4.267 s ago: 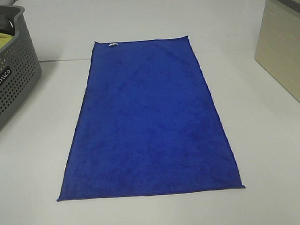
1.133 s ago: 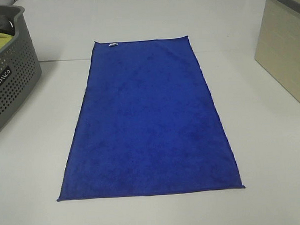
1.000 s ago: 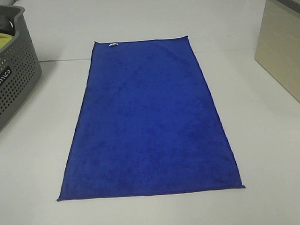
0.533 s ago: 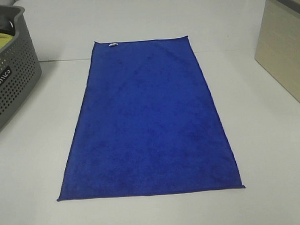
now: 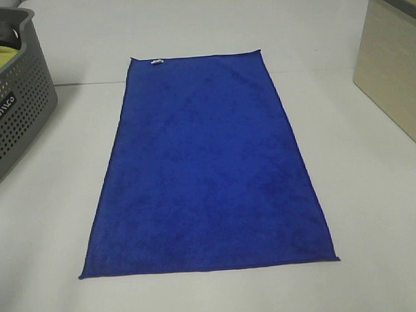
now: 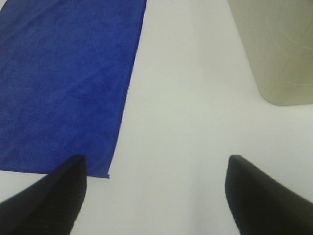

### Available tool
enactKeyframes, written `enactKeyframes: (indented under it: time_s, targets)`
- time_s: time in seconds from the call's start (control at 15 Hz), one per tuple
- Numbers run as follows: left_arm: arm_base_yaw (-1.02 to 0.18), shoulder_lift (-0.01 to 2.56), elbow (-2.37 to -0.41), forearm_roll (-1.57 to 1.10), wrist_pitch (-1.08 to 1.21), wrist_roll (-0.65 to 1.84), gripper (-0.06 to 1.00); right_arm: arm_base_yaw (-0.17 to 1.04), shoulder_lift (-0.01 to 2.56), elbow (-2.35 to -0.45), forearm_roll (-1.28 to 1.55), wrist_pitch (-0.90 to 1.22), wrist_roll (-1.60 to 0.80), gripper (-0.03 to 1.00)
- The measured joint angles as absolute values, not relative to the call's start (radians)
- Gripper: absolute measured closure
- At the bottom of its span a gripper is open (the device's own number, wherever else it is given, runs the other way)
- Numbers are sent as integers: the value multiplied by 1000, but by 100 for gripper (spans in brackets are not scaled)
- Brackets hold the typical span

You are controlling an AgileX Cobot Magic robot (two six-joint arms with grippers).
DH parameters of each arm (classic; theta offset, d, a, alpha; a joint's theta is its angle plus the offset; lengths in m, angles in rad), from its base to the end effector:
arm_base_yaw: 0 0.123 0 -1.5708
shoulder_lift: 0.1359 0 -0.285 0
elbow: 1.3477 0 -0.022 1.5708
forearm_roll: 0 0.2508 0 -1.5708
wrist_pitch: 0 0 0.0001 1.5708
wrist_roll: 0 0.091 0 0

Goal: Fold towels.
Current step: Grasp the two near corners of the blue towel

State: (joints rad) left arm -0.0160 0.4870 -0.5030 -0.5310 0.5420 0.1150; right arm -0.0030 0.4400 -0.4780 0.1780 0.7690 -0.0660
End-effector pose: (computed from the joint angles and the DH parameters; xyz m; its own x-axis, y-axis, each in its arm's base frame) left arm 0.0970 -0.0254 0.3047 -0.4334 -0.3251 -0.8405 0.1165 0.9046 -0.4100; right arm 0.0797 0.0110 0.2776 -0.5987 0.0638 -0.7984 -0.0588 0.9906 0.1233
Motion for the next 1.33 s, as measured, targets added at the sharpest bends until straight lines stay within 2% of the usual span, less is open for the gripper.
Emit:
enactKeyframes:
  time_s: [0.27, 0.6, 0.87, 1.0, 1.2, 1.33]
  targets:
    - [-16, 871, -503, -715, 528, 203, 27, -3, 791, -503, 201, 669, -65, 21]
    - [-16, 1366, -569, -928, 618, 451, 27, -3, 1277, -747, 225, 777, -69, 21]
    - [-16, 1549, -612, -949, 635, 514, 27, -3, 1459, -788, 392, 817, -242, 21]
    - [-16, 1632, -613, -966, 635, 549, 27, -20, 1544, -789, 565, 820, -384, 21]
    - [-16, 1708, -614, -1057, 634, 647, 27, -138, 1654, -790, 715, 855, -525, 21]
    - [-16, 1748, -614, -1157, 633, 753, 27, -165, 1707, -792, 761, 869, -576, 21]
